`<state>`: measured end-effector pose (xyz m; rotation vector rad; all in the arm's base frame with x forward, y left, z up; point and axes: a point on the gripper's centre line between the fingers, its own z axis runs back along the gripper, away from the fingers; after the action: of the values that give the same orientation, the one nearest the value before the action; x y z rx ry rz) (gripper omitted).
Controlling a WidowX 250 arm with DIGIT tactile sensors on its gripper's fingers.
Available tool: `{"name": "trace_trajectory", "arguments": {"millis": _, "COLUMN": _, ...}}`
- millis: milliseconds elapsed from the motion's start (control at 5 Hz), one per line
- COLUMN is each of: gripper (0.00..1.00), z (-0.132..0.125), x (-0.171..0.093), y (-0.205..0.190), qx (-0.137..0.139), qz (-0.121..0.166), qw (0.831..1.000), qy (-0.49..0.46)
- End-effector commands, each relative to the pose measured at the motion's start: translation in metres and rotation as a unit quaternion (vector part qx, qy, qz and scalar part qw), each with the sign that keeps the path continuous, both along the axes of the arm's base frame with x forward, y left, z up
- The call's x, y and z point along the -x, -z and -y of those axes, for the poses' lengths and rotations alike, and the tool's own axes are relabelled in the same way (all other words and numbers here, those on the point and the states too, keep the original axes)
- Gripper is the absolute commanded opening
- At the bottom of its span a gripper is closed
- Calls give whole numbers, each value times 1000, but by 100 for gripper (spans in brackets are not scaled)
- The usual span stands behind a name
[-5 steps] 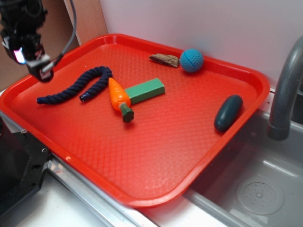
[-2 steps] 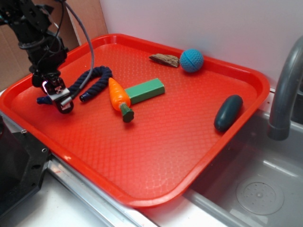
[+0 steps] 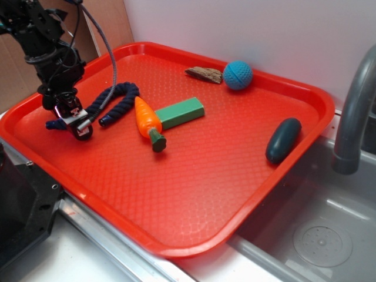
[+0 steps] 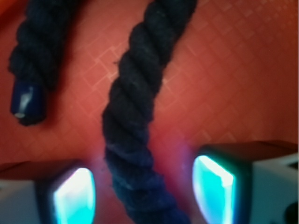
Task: Grab the blue rope.
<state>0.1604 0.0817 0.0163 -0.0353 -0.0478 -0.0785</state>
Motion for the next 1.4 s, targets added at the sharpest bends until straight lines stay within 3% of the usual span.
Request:
{"name": "trace_trajectory", "arguments": {"millis": 0, "gripper": 0, "z": -2, "x": -1, "y": -3, "qx": -14, "qz": -4, "qw": 1000, "qy": -9}}
{"name": "trace_trajectory", "arguments": {"millis": 200, "gripper": 0, "z": 7, "x": -2, "y": -26, "qx": -37, "qz": 22, "qw": 999, "qy": -6}}
{"name": "trace_trajectory", "arguments": {"millis": 400, "gripper": 0, "z": 21, "x": -11, "y": -76, "qx": -63, "qz": 75, "qw": 993, "qy": -61}}
{"name": "trace_trajectory", "arguments": {"millis": 600, "gripper": 0, "z": 27, "x": -18, "y": -128, "qx": -33, "qz": 144, "qw": 985, "qy": -90}}
{"name": "trace_trajectory", "arguments": {"millis": 800, "gripper": 0, "z": 38, "x": -30, "y": -178, "qx": -19, "qz": 161, "qw": 979, "qy": -120}}
{"name": "trace_trajectory", "arguments": {"millis": 1000, "gripper": 0, "z": 53, "x": -41, "y": -225, "qx": -25, "qz": 128, "qw": 979, "qy": -157}}
{"name": "trace_trajectory", "arguments": {"millis": 1200, "gripper": 0, "z": 65, "x": -43, "y": -241, "qx": -13, "qz": 106, "qw": 979, "qy": -175}}
